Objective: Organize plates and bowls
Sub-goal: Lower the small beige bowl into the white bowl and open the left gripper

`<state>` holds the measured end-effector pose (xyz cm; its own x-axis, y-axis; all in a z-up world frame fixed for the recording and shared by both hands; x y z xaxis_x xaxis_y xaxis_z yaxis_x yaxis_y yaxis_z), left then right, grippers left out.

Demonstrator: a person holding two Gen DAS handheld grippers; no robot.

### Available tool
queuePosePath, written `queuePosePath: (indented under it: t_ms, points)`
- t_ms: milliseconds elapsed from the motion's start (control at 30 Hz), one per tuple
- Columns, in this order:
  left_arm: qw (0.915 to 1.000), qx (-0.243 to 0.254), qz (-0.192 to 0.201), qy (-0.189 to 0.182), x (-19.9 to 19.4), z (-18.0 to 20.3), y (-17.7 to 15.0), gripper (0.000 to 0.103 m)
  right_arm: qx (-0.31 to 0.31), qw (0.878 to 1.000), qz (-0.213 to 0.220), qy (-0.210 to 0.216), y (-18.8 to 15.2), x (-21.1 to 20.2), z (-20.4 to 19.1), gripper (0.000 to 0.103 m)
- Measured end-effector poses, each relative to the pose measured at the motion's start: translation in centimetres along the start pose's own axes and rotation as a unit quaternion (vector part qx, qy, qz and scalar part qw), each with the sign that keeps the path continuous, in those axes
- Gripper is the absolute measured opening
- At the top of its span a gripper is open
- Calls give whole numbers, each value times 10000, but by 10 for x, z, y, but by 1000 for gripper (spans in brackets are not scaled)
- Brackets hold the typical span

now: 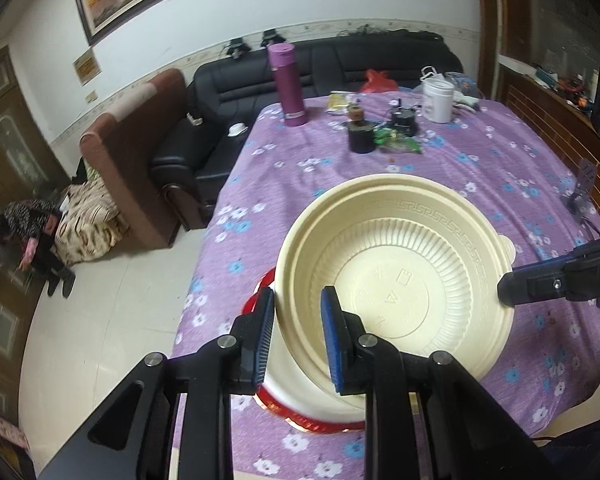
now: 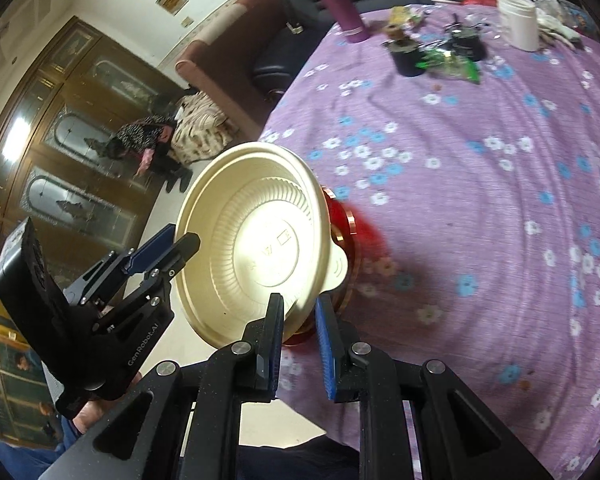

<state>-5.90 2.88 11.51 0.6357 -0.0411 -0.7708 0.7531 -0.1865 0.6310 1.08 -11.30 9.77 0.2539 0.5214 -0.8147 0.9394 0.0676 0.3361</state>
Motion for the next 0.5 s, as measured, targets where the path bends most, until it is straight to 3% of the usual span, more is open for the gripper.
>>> queuePosePath:
  t_ms: [500]
  points:
    - [9992,-248,-321,27,20,-29,-33,22,-70,9987,-492,-82,-12,56,-20,18]
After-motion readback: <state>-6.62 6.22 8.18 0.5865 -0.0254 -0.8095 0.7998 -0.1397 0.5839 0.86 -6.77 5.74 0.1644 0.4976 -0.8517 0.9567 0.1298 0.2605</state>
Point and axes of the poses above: each gripper's, at about its wrist camera, not at the fingertips, and x roughly the way its jaws point, z to its right, y to its top, the point moved 7 cm from there along x, roughly the way its jaws point, and after that the axes turned 7 degrees about -y, right-handed, at the moved point
